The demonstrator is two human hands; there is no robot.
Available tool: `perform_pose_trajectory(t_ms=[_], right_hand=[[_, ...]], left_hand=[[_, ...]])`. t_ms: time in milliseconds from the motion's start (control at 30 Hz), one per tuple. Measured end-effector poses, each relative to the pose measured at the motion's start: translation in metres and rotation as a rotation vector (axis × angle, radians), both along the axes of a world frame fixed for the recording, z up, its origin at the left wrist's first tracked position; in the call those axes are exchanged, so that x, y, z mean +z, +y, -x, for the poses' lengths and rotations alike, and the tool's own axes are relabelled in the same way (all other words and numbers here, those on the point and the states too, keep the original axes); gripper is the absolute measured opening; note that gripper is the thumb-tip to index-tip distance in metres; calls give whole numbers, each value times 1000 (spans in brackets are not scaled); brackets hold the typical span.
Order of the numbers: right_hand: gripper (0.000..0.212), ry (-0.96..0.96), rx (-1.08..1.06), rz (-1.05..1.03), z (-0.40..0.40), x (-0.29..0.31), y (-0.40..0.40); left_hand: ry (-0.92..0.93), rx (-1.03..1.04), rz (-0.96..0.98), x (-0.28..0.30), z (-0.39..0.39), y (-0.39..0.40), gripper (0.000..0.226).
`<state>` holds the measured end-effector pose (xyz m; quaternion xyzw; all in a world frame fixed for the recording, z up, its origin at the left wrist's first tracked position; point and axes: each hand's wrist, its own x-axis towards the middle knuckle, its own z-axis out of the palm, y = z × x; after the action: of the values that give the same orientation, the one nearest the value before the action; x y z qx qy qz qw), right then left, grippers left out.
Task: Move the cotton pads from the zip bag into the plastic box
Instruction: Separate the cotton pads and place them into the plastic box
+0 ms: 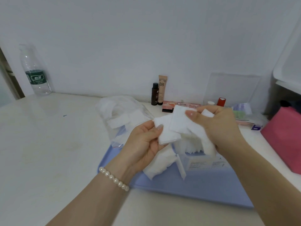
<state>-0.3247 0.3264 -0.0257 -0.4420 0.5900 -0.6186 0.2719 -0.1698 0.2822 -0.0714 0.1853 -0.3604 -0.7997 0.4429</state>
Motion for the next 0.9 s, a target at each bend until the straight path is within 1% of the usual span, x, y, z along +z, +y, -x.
perform_pose_trajectory(t_ms=[67, 100, 167, 333, 367, 433, 600, 633, 733, 800, 867, 900], right_hand=[[6, -106, 115, 25, 1, 7, 5], [6, -123, 181, 14, 0, 9, 7], [9, -81, 253, -23, -5, 7, 8], [12, 106, 162, -40, -10, -8, -1], [13, 130, 151, -35, -9, -10, -2], [15, 157, 143, -23, -8, -11, -3], [16, 215, 137, -20, -9, -11, -3], [16, 235, 136, -16, -10, -11, -2], [16, 256, 160, -10, -11, -11, -1], [14, 237, 173, 12, -12, -9, -1], [13, 204, 95, 32, -9, -8, -3], [16, 175, 39, 33, -7, -8, -4]], left_hand=[[-10, -7, 2, 0, 0, 1, 23], [-14, -13, 0, 0, 0, 1, 24], [-20, -32, 0, 0, 2, 2, 24], [-53, -72, 10, 2, 3, 5, 37], [-51, -76, 9, 2, 3, 5, 36], [-41, -82, -1, 1, 2, 4, 35], [-68, -87, -1, 1, 2, 4, 51], [-82, -87, 19, 1, 2, 5, 51], [-94, -94, 81, -2, 2, 6, 37], [-72, -88, 72, -3, 2, 5, 35], [-82, -35, 61, -2, 3, 5, 33], [-120, 5, 80, -2, 3, 5, 32]])
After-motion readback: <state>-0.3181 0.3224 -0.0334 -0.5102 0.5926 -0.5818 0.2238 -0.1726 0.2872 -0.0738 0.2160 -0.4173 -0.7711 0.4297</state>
